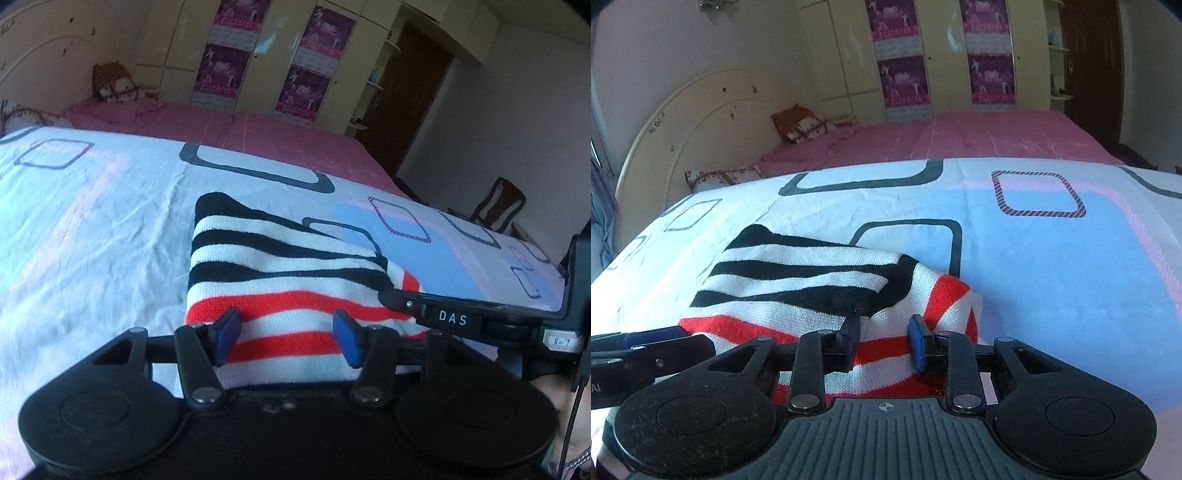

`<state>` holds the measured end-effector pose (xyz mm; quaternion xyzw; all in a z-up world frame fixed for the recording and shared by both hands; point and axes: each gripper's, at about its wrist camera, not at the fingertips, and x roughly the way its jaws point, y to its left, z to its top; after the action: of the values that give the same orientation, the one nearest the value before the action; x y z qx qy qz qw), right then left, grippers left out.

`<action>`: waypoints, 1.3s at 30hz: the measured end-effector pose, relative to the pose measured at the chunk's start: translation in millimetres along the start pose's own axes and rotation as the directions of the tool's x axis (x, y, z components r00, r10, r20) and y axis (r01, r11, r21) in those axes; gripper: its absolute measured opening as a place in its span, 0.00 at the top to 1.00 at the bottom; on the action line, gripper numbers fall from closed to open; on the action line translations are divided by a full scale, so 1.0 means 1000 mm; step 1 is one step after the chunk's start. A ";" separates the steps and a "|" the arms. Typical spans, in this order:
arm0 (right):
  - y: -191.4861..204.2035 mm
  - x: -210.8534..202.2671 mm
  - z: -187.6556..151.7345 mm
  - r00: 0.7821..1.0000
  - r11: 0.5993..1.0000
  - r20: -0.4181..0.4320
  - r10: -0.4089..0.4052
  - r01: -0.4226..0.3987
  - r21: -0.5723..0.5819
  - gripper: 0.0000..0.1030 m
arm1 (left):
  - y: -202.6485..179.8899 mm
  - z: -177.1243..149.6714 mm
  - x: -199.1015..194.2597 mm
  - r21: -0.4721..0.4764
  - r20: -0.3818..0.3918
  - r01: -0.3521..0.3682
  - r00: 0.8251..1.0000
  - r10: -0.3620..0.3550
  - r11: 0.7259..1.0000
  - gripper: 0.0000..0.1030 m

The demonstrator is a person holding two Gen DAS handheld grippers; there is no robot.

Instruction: Fold small clothes

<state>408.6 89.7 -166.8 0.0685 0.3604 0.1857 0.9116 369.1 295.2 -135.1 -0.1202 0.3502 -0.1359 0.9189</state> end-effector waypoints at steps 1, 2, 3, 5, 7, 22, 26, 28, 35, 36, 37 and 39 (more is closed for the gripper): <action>-0.004 -0.001 0.000 1.000 1.000 -0.005 0.009 -0.009 0.020 0.73 | 0.000 0.000 -0.001 0.001 -0.001 0.003 1.000 -0.003 1.000 0.48; -0.006 -0.004 0.002 1.000 0.999 -0.015 0.015 -0.014 0.035 0.73 | 0.000 0.001 -0.002 0.002 -0.004 0.003 1.000 -0.003 1.000 0.48; -0.005 -0.008 0.004 1.000 0.999 -0.020 0.016 -0.015 0.040 0.73 | -0.002 0.002 -0.005 0.005 -0.006 -0.002 1.000 0.002 1.000 0.48; -0.004 -0.020 0.007 1.000 0.999 -0.020 0.019 -0.018 0.051 0.73 | -0.005 0.004 -0.013 0.010 -0.005 -0.008 1.000 0.008 1.000 0.47; 0.000 -0.036 0.006 1.000 0.999 -0.007 0.016 -0.016 0.030 0.73 | -0.006 0.001 -0.023 0.006 -0.002 -0.010 1.000 0.010 1.000 0.47; 0.019 -0.100 -0.057 0.998 0.997 -0.009 -0.059 0.058 -0.056 0.73 | -0.008 -0.037 -0.070 0.043 -0.043 -0.059 0.997 0.060 0.997 0.45; 0.018 -0.111 -0.065 0.998 0.998 -0.008 -0.059 0.059 -0.035 0.73 | -0.004 -0.046 -0.070 0.020 -0.059 -0.055 0.997 0.056 0.998 0.44; 0.020 -0.114 -0.069 0.998 0.997 -0.017 -0.066 0.065 -0.051 0.73 | -0.004 -0.047 -0.070 0.022 -0.059 -0.056 0.997 0.057 0.998 0.44; 0.022 -0.105 -0.074 0.994 0.994 -0.037 -0.100 0.099 -0.039 0.73 | -0.003 -0.049 -0.066 0.033 -0.069 -0.055 0.996 0.057 0.998 0.42; 0.027 -0.111 -0.073 0.994 0.993 -0.024 -0.105 0.103 -0.058 0.73 | -0.003 -0.048 -0.068 0.032 -0.074 -0.056 0.996 0.058 0.998 0.43; 0.032 -0.111 -0.077 0.993 0.988 -0.024 -0.115 0.112 -0.105 0.73 | -0.005 -0.048 -0.069 0.035 -0.074 -0.059 0.995 0.062 0.998 0.43; 0.027 -0.104 -0.088 0.993 0.988 -0.039 -0.116 0.111 -0.112 0.73 | -0.007 -0.049 -0.070 0.043 -0.076 -0.064 0.995 0.067 0.997 0.42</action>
<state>270.3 73.7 -158.2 -0.0064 0.3735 0.1546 0.9146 285.0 306.0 -125.8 -0.0847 0.3866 -0.1173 0.9108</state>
